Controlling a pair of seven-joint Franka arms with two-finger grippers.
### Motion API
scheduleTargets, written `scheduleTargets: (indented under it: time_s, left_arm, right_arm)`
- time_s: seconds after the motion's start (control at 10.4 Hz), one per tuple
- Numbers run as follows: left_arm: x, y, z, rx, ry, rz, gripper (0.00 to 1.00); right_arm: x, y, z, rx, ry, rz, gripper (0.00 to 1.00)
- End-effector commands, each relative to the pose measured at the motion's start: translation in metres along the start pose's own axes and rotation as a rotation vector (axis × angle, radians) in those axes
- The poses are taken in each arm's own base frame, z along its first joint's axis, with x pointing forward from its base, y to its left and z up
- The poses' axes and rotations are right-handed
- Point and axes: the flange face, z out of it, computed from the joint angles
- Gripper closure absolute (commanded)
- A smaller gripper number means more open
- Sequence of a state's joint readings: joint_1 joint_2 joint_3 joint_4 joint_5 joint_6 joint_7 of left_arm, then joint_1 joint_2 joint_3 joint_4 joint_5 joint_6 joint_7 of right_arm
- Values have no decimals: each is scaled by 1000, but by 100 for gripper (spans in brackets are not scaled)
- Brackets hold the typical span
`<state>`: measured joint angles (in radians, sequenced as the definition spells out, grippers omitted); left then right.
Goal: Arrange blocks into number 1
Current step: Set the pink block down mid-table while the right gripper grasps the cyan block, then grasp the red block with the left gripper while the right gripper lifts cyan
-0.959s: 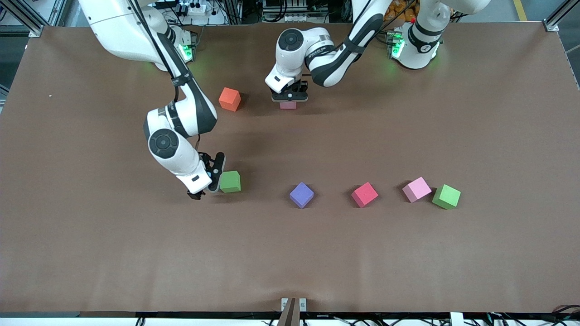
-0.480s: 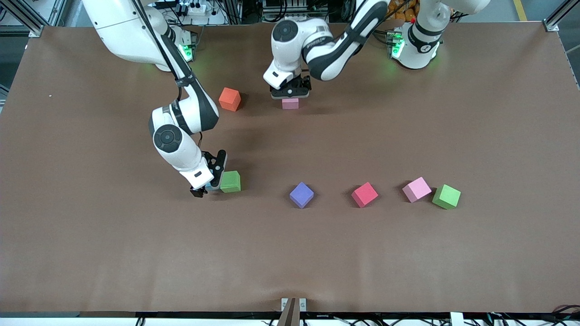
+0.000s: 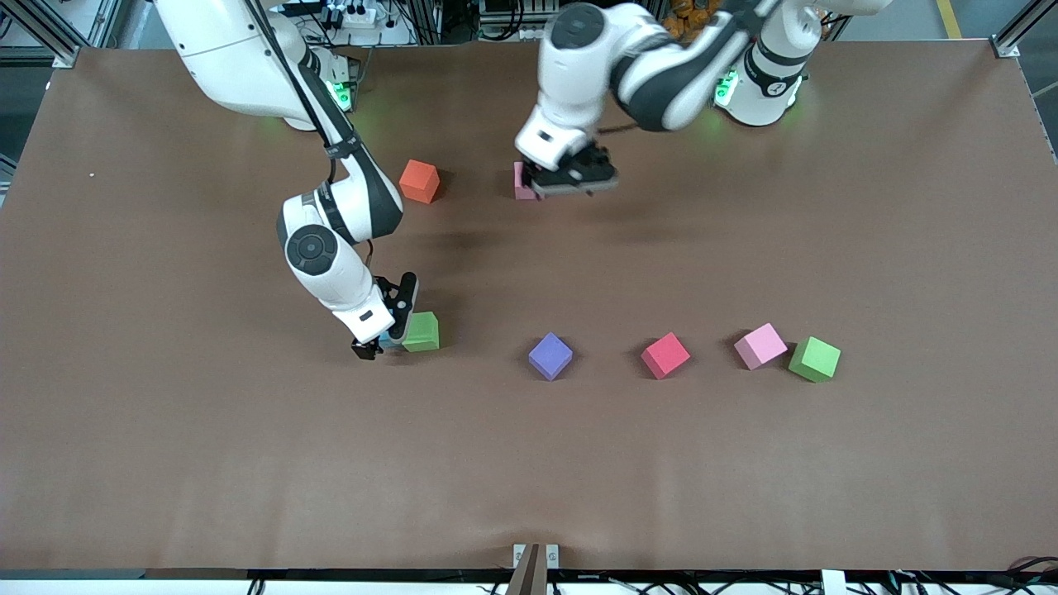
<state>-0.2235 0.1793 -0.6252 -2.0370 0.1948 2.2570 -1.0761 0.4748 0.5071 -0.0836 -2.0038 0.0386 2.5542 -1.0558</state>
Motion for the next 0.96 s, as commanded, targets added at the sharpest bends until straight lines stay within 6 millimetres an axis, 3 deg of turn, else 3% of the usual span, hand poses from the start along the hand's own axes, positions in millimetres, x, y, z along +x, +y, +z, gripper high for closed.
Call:
scheduleTargets:
  time_s: [0.0,0.19,0.38,0.58,0.67,0.86]
  left_arm:
    - [84,-62,-1,16,24,35,0]
    - [143,-109,8,24,23,28,0]
    - [196,-144,26,23,14,48,0]
    - [237,-160,48,-18,-13,8,0]
    - [243,-158,53,-41,-27,-30,0]
    - [258,-152,79,-73,-77,-86,0]
  right_arm:
    - [0,-5,6,-10,-2,-16,99]
    - [0,-4,3,-4,-5,-9,100]
    - [-4,-3,-30,24,-14,70,100]
    - [4,-15,-88,67,-35,231,100]
    - [11,-26,-110,82,-48,323,100]
    - [45,-64,-141,107,-93,549,100]
